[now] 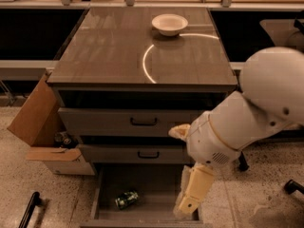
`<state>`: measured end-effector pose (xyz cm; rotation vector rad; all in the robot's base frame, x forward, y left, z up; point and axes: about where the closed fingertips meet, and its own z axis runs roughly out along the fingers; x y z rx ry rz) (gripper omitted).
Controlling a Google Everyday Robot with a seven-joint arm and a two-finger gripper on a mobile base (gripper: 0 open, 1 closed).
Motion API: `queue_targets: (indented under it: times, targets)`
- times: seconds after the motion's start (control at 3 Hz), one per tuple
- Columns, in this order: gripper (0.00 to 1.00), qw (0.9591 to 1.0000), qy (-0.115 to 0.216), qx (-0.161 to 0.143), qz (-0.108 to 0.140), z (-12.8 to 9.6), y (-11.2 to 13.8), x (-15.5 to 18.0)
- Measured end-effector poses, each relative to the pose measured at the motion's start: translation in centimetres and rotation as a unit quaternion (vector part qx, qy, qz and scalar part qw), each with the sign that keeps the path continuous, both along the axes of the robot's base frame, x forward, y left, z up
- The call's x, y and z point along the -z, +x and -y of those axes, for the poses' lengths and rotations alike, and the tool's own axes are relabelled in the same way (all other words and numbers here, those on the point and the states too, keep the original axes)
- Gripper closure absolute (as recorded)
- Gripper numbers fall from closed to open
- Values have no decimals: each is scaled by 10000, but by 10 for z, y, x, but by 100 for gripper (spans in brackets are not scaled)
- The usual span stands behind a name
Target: Pick green can from bottom drawer and place on counter
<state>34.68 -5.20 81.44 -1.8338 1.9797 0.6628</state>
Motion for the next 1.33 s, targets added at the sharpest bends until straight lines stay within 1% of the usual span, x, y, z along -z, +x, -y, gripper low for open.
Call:
queue_targets:
  times: [0.33,0.67,1.0,1.33]
  targets:
    - [0,9996,-160,-90,-215,-14,5,78]
    - [0,9988,53,-216,-441,-48,8,181]
    - [0,9976,388,-194,-531,-83,12,239]
    - [0,9978,463,-49,-470,-87,20,248]
